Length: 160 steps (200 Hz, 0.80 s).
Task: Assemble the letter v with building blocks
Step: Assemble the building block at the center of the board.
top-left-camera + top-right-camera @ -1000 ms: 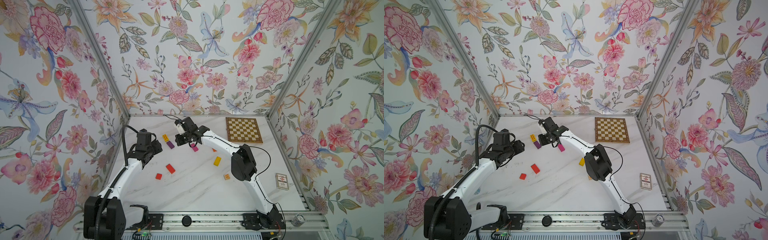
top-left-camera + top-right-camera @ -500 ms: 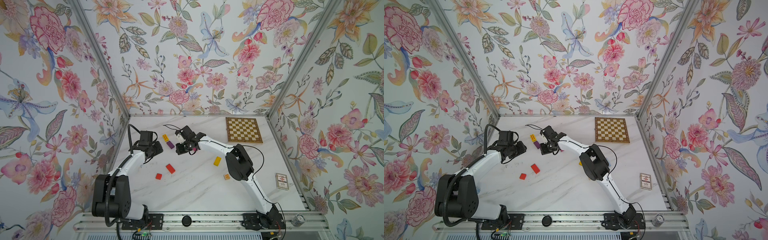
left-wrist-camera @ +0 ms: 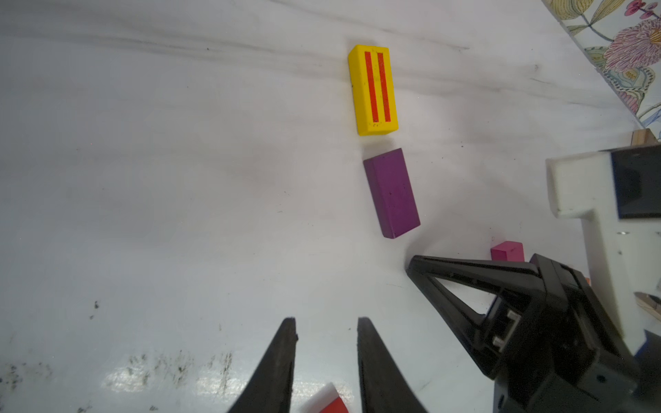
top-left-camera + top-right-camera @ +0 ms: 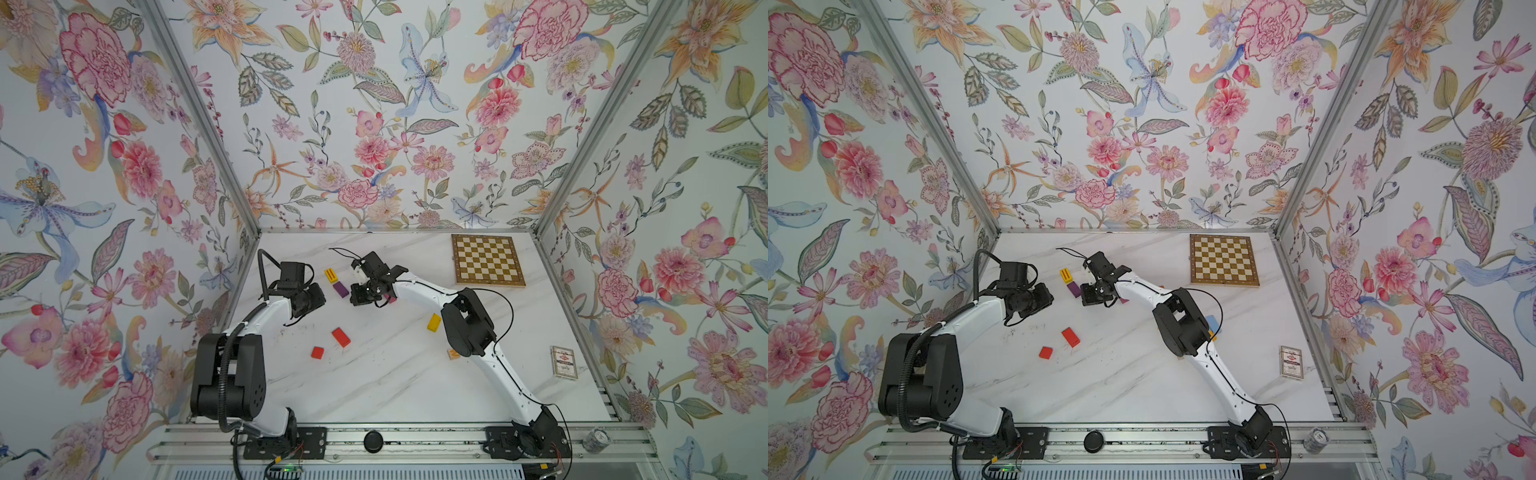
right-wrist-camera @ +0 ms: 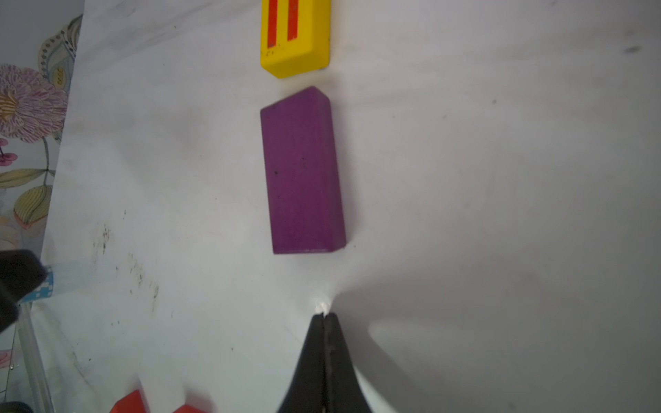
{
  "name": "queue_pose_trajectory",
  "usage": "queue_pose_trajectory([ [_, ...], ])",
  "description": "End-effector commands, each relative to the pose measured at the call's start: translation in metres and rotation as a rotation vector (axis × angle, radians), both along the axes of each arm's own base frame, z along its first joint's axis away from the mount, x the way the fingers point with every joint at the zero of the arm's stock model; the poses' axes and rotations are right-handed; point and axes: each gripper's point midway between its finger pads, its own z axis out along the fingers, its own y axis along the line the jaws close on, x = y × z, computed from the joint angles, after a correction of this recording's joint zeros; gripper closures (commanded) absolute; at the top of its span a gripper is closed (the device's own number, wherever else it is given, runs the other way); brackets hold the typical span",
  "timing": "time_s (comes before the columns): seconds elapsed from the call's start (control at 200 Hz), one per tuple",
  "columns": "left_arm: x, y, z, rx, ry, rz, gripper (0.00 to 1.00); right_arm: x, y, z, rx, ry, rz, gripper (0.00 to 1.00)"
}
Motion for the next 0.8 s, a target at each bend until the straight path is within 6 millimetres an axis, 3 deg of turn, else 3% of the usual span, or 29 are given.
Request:
queue_pose_trajectory([
  [0.0,0.01,0.003,0.008,-0.006,-0.023,0.008,0.68,0.008,0.001,-0.008,0.006,0.016,-0.026,0.95],
  [0.25,0.009,0.005,0.006,-0.005,-0.02,0.02,0.69,0.017,0.005,-0.011,0.031,0.027,-0.046,0.96],
  [0.796,0.006,0.005,0.002,-0.019,-0.01,0.028,0.69,0.015,0.017,-0.014,0.086,0.062,-0.058,0.97],
])
